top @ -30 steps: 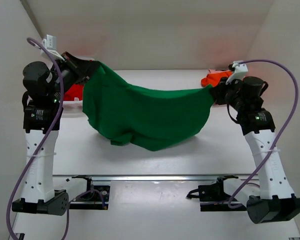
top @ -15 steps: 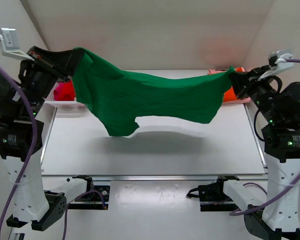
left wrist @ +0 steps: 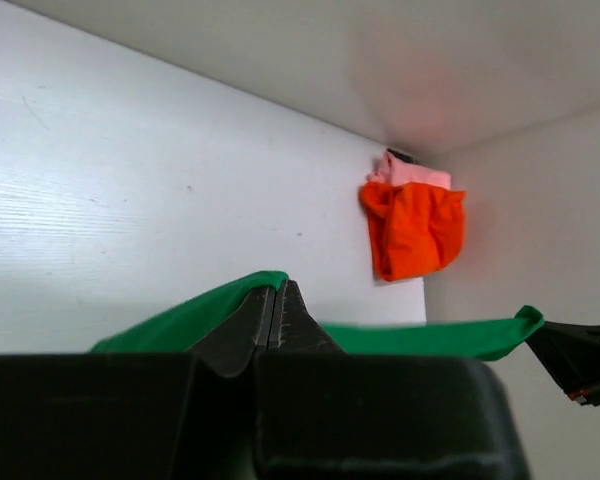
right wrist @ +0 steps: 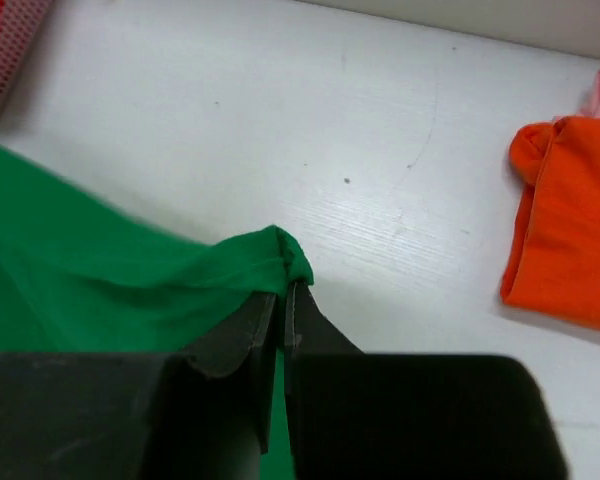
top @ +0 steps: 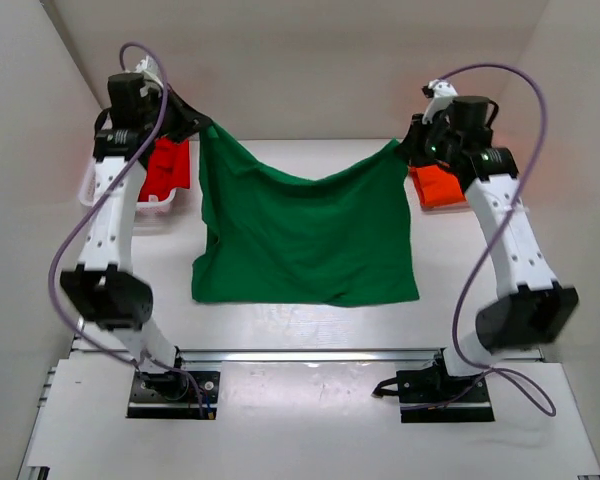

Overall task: Fold and stack the t-shirts
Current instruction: Flatten out the tshirt

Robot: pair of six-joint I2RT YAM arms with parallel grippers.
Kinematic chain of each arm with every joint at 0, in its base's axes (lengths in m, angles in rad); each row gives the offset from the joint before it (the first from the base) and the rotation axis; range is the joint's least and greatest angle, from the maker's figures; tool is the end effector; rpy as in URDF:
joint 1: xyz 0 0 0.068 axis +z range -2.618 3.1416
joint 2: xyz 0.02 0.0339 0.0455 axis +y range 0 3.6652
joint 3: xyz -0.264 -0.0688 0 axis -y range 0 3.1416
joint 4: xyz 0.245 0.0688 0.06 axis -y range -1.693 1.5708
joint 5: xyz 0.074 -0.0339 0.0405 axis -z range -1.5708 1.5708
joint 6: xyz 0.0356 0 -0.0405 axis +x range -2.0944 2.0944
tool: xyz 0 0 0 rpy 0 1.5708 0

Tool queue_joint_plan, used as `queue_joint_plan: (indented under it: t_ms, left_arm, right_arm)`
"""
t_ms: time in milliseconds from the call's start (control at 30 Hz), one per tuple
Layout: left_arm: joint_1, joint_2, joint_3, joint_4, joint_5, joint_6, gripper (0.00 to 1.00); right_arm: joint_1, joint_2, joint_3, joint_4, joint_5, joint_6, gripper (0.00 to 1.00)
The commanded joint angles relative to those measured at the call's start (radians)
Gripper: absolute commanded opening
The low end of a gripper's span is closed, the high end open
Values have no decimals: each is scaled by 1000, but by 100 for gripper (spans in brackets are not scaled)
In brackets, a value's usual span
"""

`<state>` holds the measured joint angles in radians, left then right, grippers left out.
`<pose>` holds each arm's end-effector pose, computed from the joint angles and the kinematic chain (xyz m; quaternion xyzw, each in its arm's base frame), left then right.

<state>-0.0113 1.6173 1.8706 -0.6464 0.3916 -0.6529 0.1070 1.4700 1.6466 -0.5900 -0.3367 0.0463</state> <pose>0.3530 -0.0176 0.4557 -0.1547 0.8082 -0.3306 0.4623 0.3195 0.0461 0.4350 -0.1166 0.8222 0.1812 0.5269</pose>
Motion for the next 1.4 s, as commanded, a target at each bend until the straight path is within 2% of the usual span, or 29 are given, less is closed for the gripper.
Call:
queue_joint_plan:
  t_ms: [0, 33, 100, 133, 200, 233, 300, 400, 500, 567, 667, 700, 767, 833, 867, 933, 967, 1000, 1033, 1167, 1267, 1367]
  left_arm:
    - [48, 64, 281, 40, 18, 45, 0]
    - [63, 131, 348, 9, 26, 42, 0]
    - [82, 248, 627, -39, 50, 9, 0]
    - [105, 257, 665, -20, 70, -16, 0]
    - [155, 231, 597, 87, 134, -106, 0]
    - [183, 193, 563, 158, 163, -131, 0]
    - [197, 159, 544, 160, 176, -137, 0]
    - [163, 96, 489, 114, 165, -100, 0]
    - [110, -31, 302, 102, 135, -39, 0]
    - [80, -165, 69, 147, 98, -11, 0]
    - [67, -495, -499, 287, 82, -27, 0]
    - [60, -545, -572, 280, 75, -24, 0]
    - [-8, -687, -805, 229, -6, 33, 0]
    - [-138, -851, -946, 151, -60, 48, 0]
    - [-168, -887, -1034, 130, -91, 38, 0]
    - [-263, -1032, -1152, 38, -117, 10, 0]
    - [-282, -1098, -1226, -8, -97, -13, 0]
    - [-285, -1134, -1261, -30, -93, -27, 0]
    - [-283, -1201, -1362, -76, -61, -45, 0]
    - [-228, -1411, -1456, -189, 1, -65, 0]
    - [-202, -1447, -1466, -242, -8, -54, 0]
    - [-226, -1400, -1481, -214, -26, -62, 0]
  right_arm:
    - [-23, 131, 259, 37, 24, -37, 0]
    - [-29, 168, 413, -26, 19, -68, 0]
    - [-36, 301, 645, -94, 30, -68, 0]
    - [-50, 293, 644, -67, 12, -48, 0]
    - [-105, 248, 601, 48, -77, 25, 0]
    - [-139, 251, 614, 41, -78, 35, 0]
    - [-162, 224, 601, 41, -81, 33, 0]
    - [-200, 170, 477, 58, -114, 38, 0]
    - [-193, 113, 319, 68, -104, 9, 0]
    - [-182, 52, 114, 94, -93, 12, 0]
    - [-159, -100, -164, 165, -104, 30, 0]
    - [-145, -123, -264, 160, -88, 26, 0]
    - [-51, -232, -402, 109, 44, 29, 0]
    - [11, -308, -522, 61, 138, 76, 0]
    - [49, -360, -604, 29, 160, 130, 0]
    - [57, -425, -720, -16, 131, 216, 0]
    - [84, -474, -839, -55, 120, 295, 0]
    - [100, -491, -881, -59, 133, 326, 0]
    - [130, -575, -950, -74, 140, 383, 0]
    - [184, -719, -1106, -138, 171, 492, 0]
    - [256, -778, -1119, -191, 218, 582, 0]
    - [157, -726, -1127, -202, 136, 541, 0]
